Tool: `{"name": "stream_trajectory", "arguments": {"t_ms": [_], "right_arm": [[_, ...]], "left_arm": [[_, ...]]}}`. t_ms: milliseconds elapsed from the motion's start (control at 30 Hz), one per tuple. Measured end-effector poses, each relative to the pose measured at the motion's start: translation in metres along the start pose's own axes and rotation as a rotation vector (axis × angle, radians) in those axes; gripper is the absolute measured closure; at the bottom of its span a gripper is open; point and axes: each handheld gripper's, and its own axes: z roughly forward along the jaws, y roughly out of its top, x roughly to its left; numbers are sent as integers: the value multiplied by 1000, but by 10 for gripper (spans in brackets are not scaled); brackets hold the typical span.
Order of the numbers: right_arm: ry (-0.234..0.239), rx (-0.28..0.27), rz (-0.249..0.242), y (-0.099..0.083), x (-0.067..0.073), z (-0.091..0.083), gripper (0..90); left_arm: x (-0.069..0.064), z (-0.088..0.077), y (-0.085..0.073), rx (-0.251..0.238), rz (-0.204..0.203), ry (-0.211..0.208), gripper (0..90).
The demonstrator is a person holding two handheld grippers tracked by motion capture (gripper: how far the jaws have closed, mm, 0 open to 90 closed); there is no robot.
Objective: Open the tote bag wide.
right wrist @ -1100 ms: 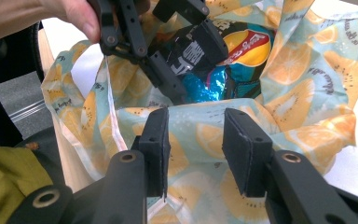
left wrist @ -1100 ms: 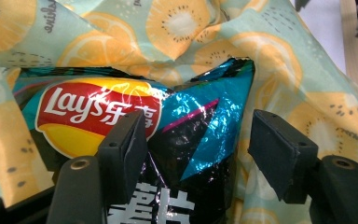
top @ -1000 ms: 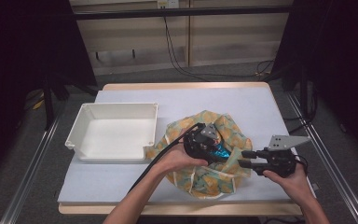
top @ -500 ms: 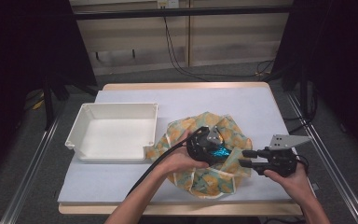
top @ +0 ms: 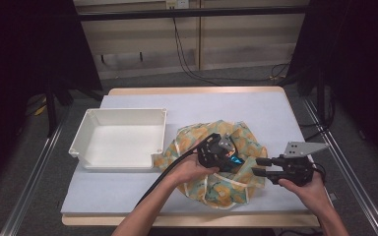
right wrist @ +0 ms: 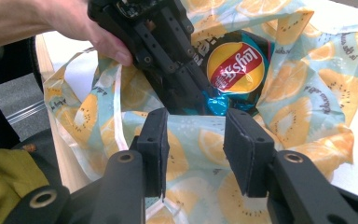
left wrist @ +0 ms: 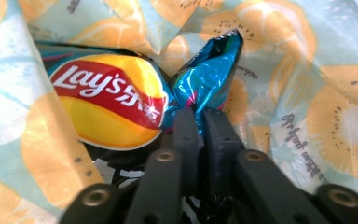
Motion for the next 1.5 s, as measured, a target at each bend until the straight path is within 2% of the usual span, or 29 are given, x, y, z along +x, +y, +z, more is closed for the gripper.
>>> {"name": "stream_trajectory", "arguments": {"t_ms": [167, 333, 467, 633, 733, 800, 900, 933, 1000, 1067, 1267, 1333, 1500], "right_arm": [[2, 3, 2, 0, 0, 1, 601], [-4, 3, 1, 1, -2, 0, 589], [-20, 17, 7, 6, -3, 3, 584], [-4, 14, -16, 20, -5, 11, 488], [-6, 27, -13, 23, -9, 19, 474], [9, 50, -11, 19, -11, 25, 475], [17, 83, -13, 13, -13, 31, 525], [17, 91, -8, 11, -13, 32, 544], [37, 101, -7, 9, -14, 34, 617], [38, 107, -6, 7, -14, 35, 695], [58, 122, -5, 3, -15, 40, 871], [48, 133, -8, 2, -14, 42, 900], [30, 136, -14, 1, -16, 44, 900]], "left_arm": [[0, -2, 0, -8, -17, -9, 897], [-3, -6, -1, -32, -32, -18, 900], [-2, -16, -2, -51, -37, -17, 900], [0, -27, -3, -91, -50, -26, 900], [1, -35, -5, -126, -62, -30, 900], [2, -41, -6, -150, -70, -34, 900], [3, -50, -7, -177, -64, -43, 900], [3, -52, -8, -193, -73, -54, 900], [2, -56, -8, -209, -74, -61, 900], [1, -64, -9, -234, -69, -69, 900], [-1, -80, -17, -319, -91, -80, 900], [0, -85, -18, -347, -92, -96, 900], [-1, -101, -21, -377, -81, -103, 900]]}}
